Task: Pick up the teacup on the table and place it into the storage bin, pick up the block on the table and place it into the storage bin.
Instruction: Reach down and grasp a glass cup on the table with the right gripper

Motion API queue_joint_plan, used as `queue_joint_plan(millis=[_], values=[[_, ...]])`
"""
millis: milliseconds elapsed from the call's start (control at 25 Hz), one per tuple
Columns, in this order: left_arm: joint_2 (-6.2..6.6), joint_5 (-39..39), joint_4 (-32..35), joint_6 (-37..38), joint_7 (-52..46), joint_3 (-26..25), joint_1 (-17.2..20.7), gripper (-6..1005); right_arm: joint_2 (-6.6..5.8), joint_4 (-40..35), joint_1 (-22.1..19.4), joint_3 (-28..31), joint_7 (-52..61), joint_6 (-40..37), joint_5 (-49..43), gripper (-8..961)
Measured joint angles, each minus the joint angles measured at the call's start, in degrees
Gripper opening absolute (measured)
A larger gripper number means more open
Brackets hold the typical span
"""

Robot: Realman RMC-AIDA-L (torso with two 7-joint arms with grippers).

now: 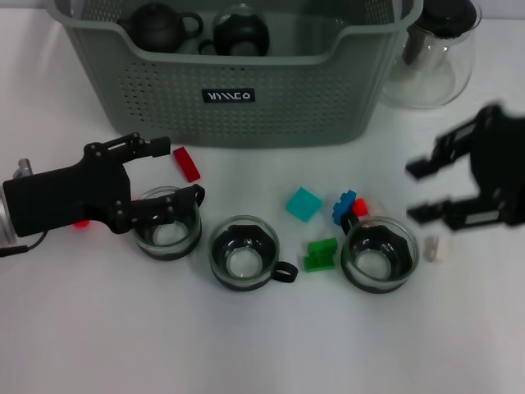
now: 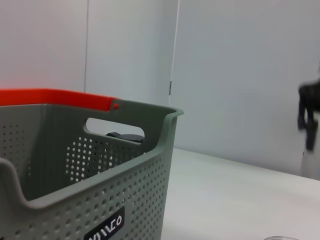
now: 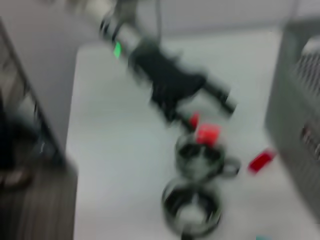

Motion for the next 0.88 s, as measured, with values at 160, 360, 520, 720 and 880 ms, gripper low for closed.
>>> queue_joint_plan(millis=[160, 360, 520, 720, 880], values=[[-0.11, 0.1, 0.0, -0.1, 0.1, 0.0, 0.0, 841, 1.42, 1.7, 2.8, -7.1, 1.8, 2.0, -10.0, 493], [-0.32, 0.0, -0.1, -0.1, 0.2, 0.0, 0.3, 841, 1.69, 5.6, 6.2, -13.6, 8.0, 9.7, -16.7, 493], [-0.34, 0.0, -0.1, -0.1, 0.2, 0.0, 0.5, 841, 1.67, 12.7, 10.0, -14.6, 11.6, 13.1, -18.6, 494], [-0.4, 0.0, -0.2, -0.2, 0.2, 0.0, 0.6, 841, 1.67, 23.2, 14.5, -15.8, 11.9, 16.1, -21.0, 494], [-0.44, 0.0, -0.6, -0.5, 0.2, 0.0, 0.6, 841, 1.7, 25.7, 15.0, -19.2, 11.7, 19.3, -22.2, 494]])
